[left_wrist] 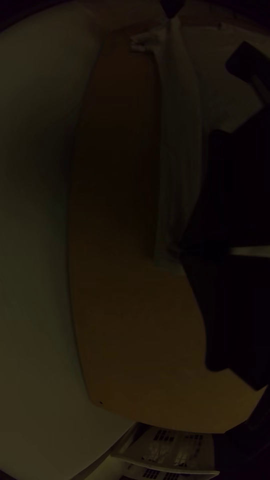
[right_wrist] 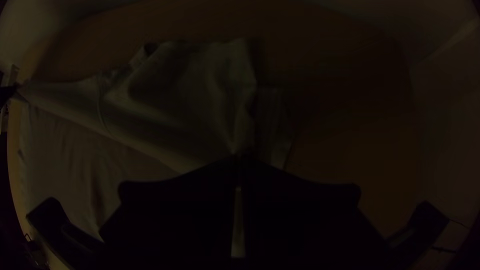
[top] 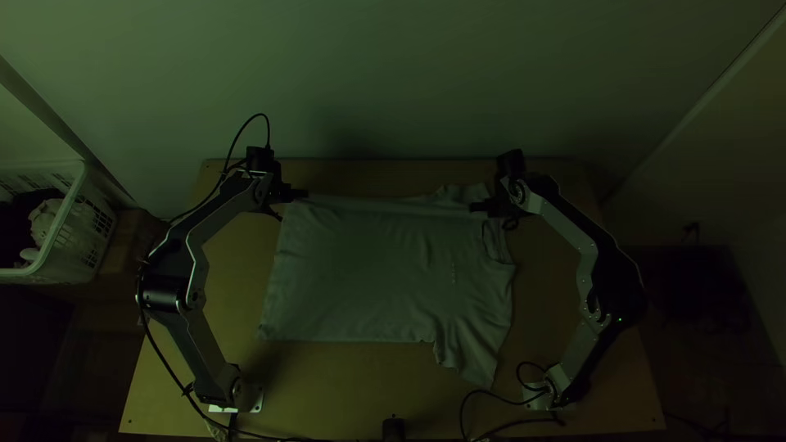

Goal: Fold the t-shirt

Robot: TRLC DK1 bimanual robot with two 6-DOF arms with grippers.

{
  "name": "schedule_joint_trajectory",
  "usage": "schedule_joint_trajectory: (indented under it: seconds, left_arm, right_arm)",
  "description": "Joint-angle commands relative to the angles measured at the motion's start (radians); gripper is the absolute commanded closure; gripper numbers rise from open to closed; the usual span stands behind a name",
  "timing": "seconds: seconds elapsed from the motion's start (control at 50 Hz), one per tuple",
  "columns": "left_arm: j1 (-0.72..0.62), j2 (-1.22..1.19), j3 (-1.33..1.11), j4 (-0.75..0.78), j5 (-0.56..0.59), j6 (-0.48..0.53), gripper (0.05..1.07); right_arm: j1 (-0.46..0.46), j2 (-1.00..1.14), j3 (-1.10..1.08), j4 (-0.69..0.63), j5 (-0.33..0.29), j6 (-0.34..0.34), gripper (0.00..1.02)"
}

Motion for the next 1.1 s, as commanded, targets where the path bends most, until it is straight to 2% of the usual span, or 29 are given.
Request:
schedule_joint_trajectory:
  seconds: [0.0,0.58,0.62,0.66,0.7,0.74,0.76,0.8,0.84,0.86,0.88,0.94,1.08]
  left_arm:
    - [-0.012,-0.059,-0.06,0.014,0.0,-0.004,1.05]
    - [-0.032,-0.151,-0.295,0.115,0.0,-0.022,1.05]
    - [-0.032,-0.148,-0.298,0.115,-0.002,-0.035,1.02]
    - [-0.031,-0.149,-0.302,0.114,0.0,-0.044,0.91]
    - [-0.029,-0.154,-0.31,0.112,0.0,-0.058,0.72]
    - [-0.029,-0.166,-0.316,0.11,0.0,-0.065,0.54]
    - [-0.031,-0.172,-0.318,0.109,0.0,-0.068,0.5]
    - [-0.031,-0.189,-0.318,0.106,0.001,-0.068,0.42]
    - [-0.029,-0.203,-0.316,0.106,0.003,-0.068,0.32]
    - [-0.028,-0.211,-0.315,0.103,0.004,-0.068,0.28]
    - [-0.026,-0.217,-0.312,0.097,0.007,-0.068,0.25]
    - [-0.017,-0.24,-0.301,0.083,0.03,-0.068,0.18]
    - [0.009,-0.301,-0.266,0.029,0.095,-0.05,0.14]
  right_arm:
    - [0.009,-0.059,-0.068,0.009,0.014,-0.011,1.0]
    - [0.018,-0.169,-0.339,0.133,0.015,0.009,1.0]
    - [0.015,-0.171,-0.344,0.133,0.015,0.009,0.98]
    - [0.012,-0.177,-0.35,0.132,0.015,0.016,0.97]
    - [0.007,-0.189,-0.355,0.132,0.015,0.023,0.91]
    - [0.0,-0.212,-0.356,0.129,0.015,0.042,0.78]
    - [-0.003,-0.224,-0.358,0.127,0.014,0.049,0.7]
    - [-0.01,-0.252,-0.362,0.124,0.014,0.066,0.49]
    - [-0.019,-0.281,-0.364,0.124,0.014,0.078,0.18]
    - [-0.022,-0.295,-0.364,0.121,0.014,0.088,0.08]
    - [-0.023,-0.306,-0.362,0.113,0.014,0.094,0.04]
    - [-0.023,-0.35,-0.364,0.109,0.014,0.092,0.04]
    - [-0.02,-0.441,-0.361,0.095,0.012,0.092,0.04]
